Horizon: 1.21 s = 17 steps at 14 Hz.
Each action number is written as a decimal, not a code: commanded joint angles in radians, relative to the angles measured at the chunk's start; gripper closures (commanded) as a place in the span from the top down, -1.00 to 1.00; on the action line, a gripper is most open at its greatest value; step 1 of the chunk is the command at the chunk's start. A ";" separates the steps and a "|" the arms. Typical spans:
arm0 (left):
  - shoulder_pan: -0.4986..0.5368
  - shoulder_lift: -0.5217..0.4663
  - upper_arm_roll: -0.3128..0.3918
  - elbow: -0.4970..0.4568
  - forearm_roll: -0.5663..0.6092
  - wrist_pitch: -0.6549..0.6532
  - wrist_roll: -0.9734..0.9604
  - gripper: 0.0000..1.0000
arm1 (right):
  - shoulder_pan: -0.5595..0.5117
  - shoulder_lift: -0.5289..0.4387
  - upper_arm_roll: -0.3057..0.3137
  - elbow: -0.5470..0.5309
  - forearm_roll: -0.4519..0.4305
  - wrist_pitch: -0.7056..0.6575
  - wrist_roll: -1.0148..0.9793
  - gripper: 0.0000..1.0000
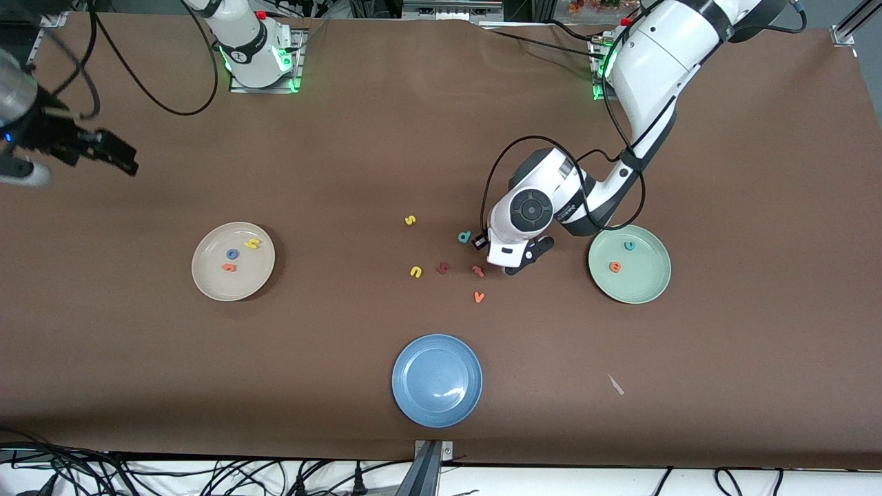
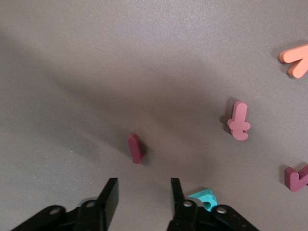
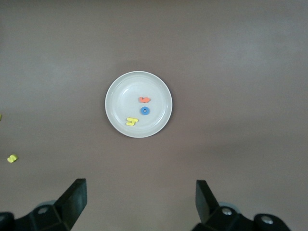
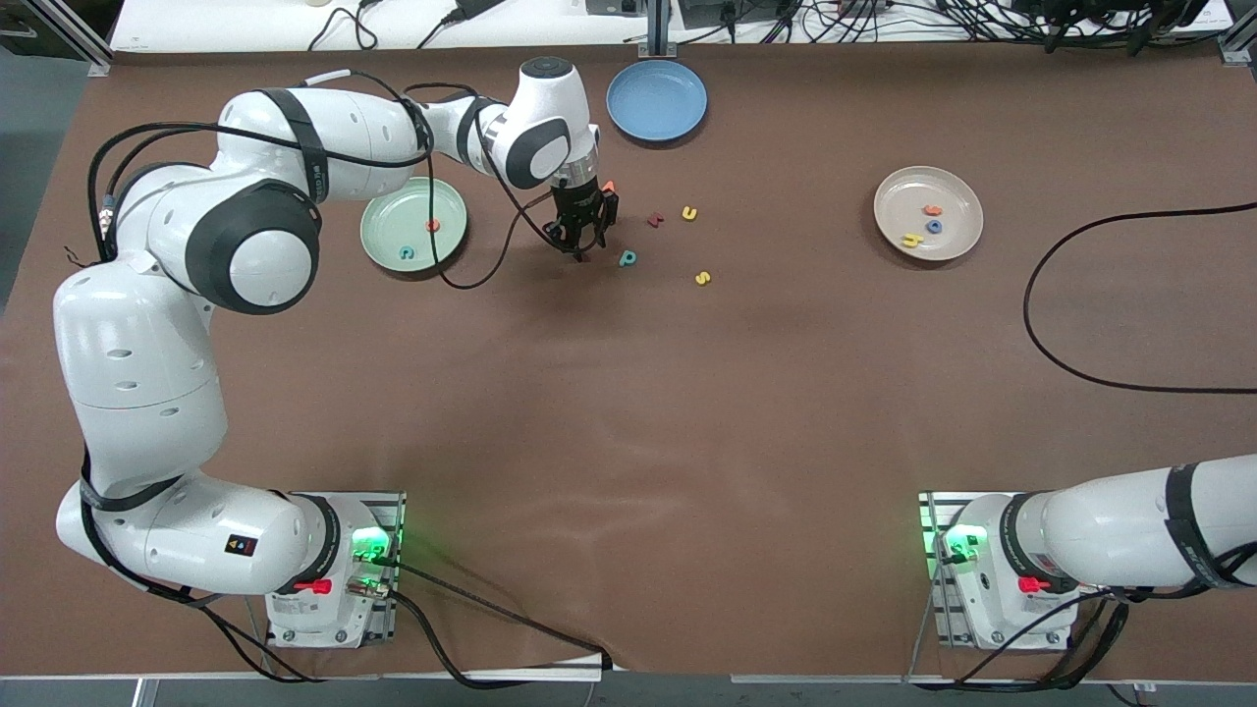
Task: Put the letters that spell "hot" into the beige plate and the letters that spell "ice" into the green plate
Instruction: 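Raise the right gripper to rest while the left gripper reaches the i, then grasp the pink i with the left gripper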
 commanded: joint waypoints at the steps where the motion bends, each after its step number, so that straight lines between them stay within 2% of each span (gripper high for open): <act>1: -0.008 0.013 0.018 0.022 0.024 -0.005 -0.019 -0.06 | -0.036 -0.024 0.030 -0.036 -0.012 -0.031 0.002 1.00; 3: -0.011 0.018 0.031 0.021 0.024 -0.005 -0.019 -0.06 | -0.089 -0.032 0.030 -0.037 0.087 -0.027 0.002 1.00; 9: -0.011 0.041 0.034 0.019 0.039 0.028 -0.021 -0.11 | -0.096 0.009 0.037 -0.013 0.089 -0.042 0.003 1.00; 10: -0.011 0.041 0.034 0.019 0.039 0.030 -0.021 -0.16 | -0.091 0.037 0.036 0.019 0.094 -0.068 0.000 1.00; 12: -0.011 0.042 0.034 0.013 0.041 0.030 -0.021 -0.44 | -0.091 0.054 0.037 0.049 0.102 -0.088 0.000 1.00; 15: -0.011 0.047 0.043 0.010 0.041 0.032 -0.021 -0.47 | -0.091 0.057 0.037 0.049 0.103 -0.089 0.002 1.00; 17: -0.011 0.047 0.043 0.012 0.041 0.032 -0.021 -0.65 | -0.091 0.057 0.036 0.046 0.103 -0.105 0.005 1.00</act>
